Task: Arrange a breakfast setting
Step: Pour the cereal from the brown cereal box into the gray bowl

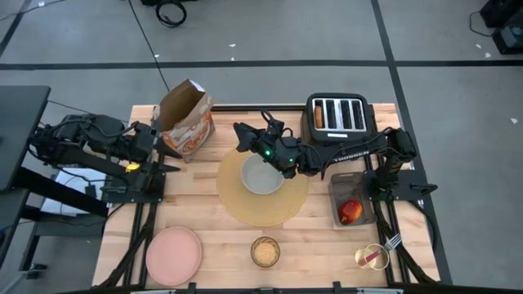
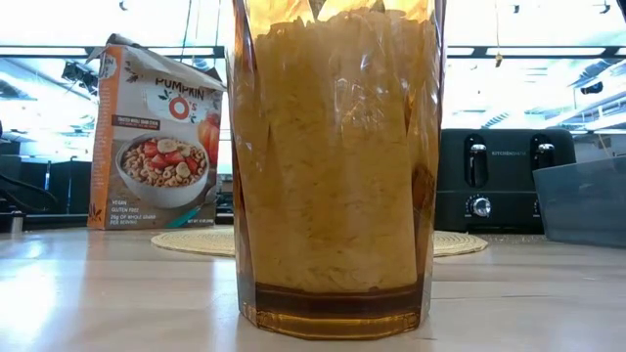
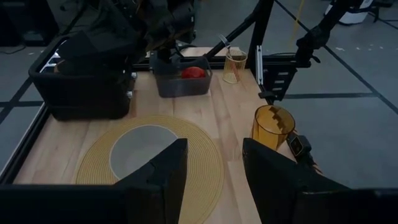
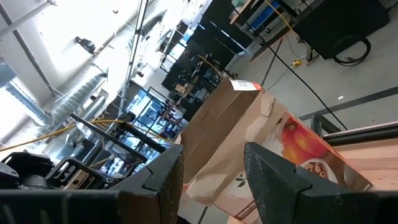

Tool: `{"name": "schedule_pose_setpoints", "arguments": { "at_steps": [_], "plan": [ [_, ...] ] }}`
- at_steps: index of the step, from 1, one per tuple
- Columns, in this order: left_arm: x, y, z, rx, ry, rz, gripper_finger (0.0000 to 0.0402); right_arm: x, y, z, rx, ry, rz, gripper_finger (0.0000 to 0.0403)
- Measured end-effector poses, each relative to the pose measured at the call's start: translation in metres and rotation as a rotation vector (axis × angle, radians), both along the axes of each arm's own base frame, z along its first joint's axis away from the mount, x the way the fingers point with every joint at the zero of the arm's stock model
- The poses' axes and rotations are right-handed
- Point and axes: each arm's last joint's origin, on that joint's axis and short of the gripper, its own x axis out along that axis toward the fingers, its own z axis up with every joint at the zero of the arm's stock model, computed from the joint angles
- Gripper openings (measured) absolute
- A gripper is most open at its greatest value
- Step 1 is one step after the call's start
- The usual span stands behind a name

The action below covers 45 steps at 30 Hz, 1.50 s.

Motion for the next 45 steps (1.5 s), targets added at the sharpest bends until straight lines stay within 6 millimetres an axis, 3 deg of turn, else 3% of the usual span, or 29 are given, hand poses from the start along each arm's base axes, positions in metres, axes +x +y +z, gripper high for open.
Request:
{"name": "schedule_pose_setpoints", "arguments": {
  "at_steps": [38, 45],
  "plan": [
    [0.0000, 0.0000, 0.0000, -0.001, 0.000, 0.000, 0.0162, 0.0000, 0.0000, 0.0000, 0.000, 0.000, 0.000, 0.0174],
    [0.0005, -0.0001, 0.0014, -0.229, 0.014, 0.090, 0.0162, 0.0000, 0.0000, 0.0000, 0.000, 0.000, 0.000, 0.0174]
  ]
}}
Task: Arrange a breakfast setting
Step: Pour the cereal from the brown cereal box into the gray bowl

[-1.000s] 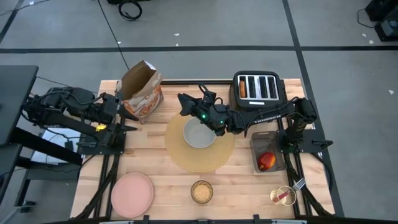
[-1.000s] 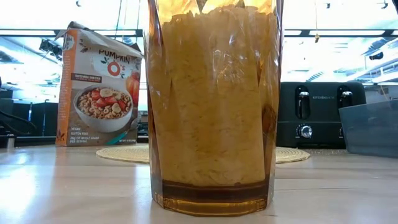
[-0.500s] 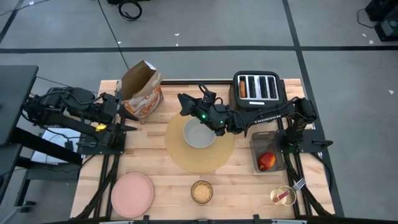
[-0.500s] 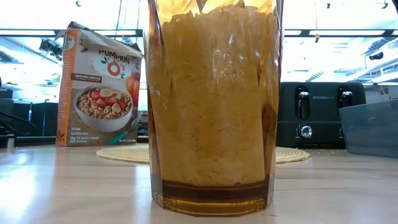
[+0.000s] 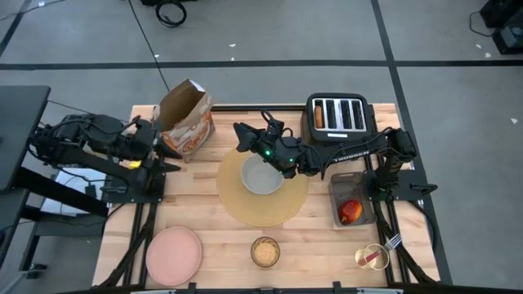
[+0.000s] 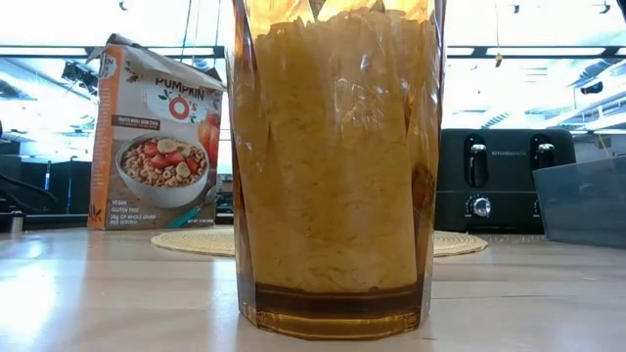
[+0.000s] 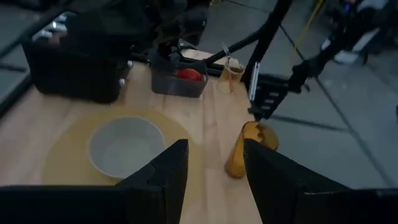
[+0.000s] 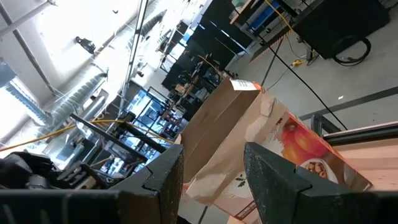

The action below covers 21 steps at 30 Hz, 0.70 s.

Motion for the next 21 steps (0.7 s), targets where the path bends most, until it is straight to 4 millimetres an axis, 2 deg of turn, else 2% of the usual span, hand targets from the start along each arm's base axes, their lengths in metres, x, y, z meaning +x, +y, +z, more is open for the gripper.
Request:
{"name": "schedule_pose_setpoints", "arguments": {
  "at_steps": [5, 13, 21],
  "plan": [
    [0.0002, 0.0000, 0.0003, -0.046, 0.001, 0.017, 0.0162, 0.0000, 0.0000, 0.0000, 0.000, 0.000, 0.000, 0.0174],
    [0.0008, -0.0002, 0.0016, 0.251, -0.050, -0.095, 0.0162, 0.0000, 0.0000, 0.0000, 0.000, 0.000, 0.000, 0.0174],
    [-0.0040, -0.0024, -0.0074, 0.335, 0.035, -0.172, 0.0162, -0.0001, 0.0000, 0.0002, 0.000, -0.001, 0.000, 0.0174]
  ]
}}
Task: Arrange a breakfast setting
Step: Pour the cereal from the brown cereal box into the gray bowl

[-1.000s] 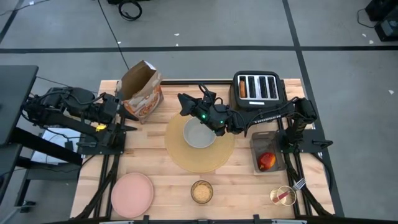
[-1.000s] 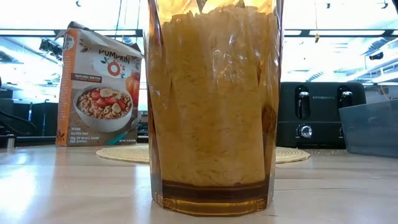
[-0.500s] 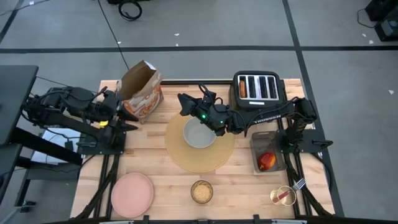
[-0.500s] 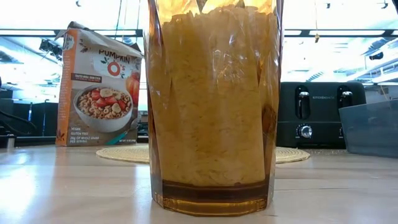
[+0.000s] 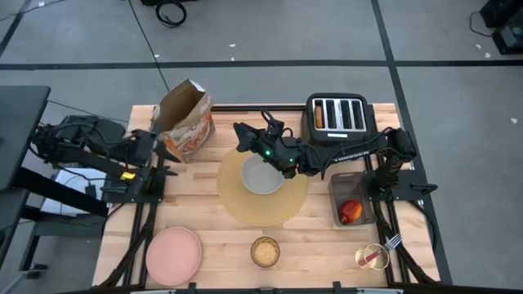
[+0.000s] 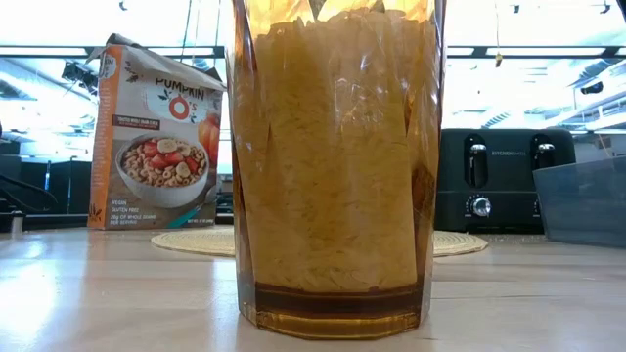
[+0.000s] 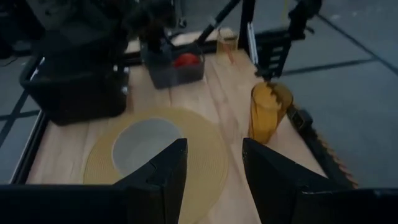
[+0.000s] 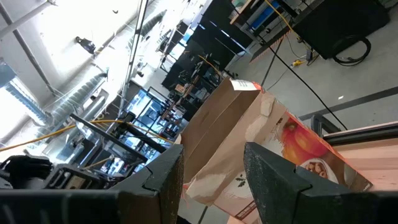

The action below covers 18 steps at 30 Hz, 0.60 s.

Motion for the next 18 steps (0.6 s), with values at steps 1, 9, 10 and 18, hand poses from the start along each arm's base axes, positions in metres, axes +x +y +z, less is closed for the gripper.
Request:
{"name": "schedule_pose_setpoints", "arguments": {
  "at_steps": [1, 9, 10, 18],
  "plan": [
    [-0.001, 0.000, -0.001, 0.000, 0.016, 0.002, 0.0162, 0.000, 0.000, 0.000, 0.000, 0.000, 0.000, 0.0174],
    [-0.016, 0.005, -0.006, 0.036, 0.056, 0.021, 0.0162, 0.000, 0.000, 0.000, 0.000, 0.000, 0.000, 0.0174],
    [-0.019, 0.006, -0.005, 0.035, 0.044, 0.028, 0.0162, 0.000, 0.000, 0.000, 0.000, 0.000, 0.000, 0.0174],
    [-0.037, 0.014, -0.003, 0.067, -0.019, 0.137, 0.0162, 0.000, 0.000, 0.000, 0.000, 0.000, 0.000, 0.0174]
  ]
}}
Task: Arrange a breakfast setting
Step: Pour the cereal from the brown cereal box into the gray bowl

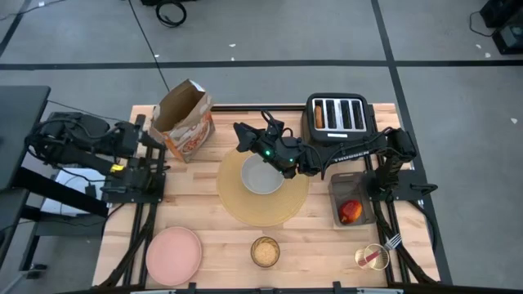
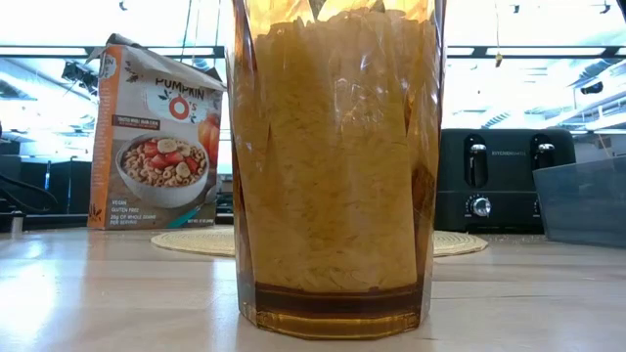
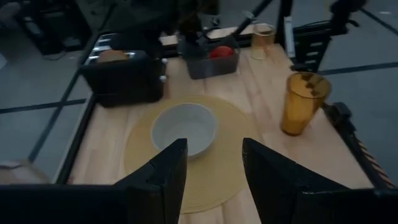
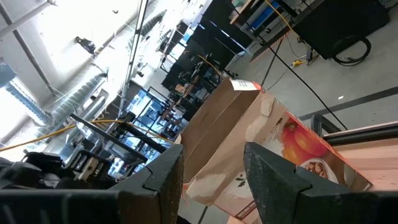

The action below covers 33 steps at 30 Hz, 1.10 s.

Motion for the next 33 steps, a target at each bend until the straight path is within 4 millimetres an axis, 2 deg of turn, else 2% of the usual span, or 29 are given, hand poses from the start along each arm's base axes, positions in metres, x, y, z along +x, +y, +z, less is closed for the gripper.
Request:
{"name": "schedule_pose_setpoints", "arguments": {
  "at_steps": [7, 15, 21, 27, 33],
  "plan": [
    [0.006, 0.000, -0.002, 0.051, -0.021, 0.043, 0.0162, 0.000, 0.000, 0.000, 0.000, 0.000, 0.000, 0.0174],
    [0.030, -0.002, -0.035, 0.124, 0.059, 0.108, 0.0162, 0.000, 0.000, 0.000, 0.000, 0.000, 0.000, 0.0174],
    [0.046, 0.000, -0.039, 0.114, 0.022, 0.167, 0.0162, 0.000, 0.000, 0.000, 0.000, 0.000, 0.000, 0.0174],
    [0.080, 0.008, -0.038, 0.149, 0.007, 0.251, 0.0162, 0.000, 0.000, 0.000, 0.000, 0.000, 0.000, 0.0174],
    [0.114, 0.034, -0.049, 0.113, 0.073, 0.434, 0.0162, 0.000, 0.000, 0.000, 0.000, 0.000, 0.000, 0.0174]
  ]
}}
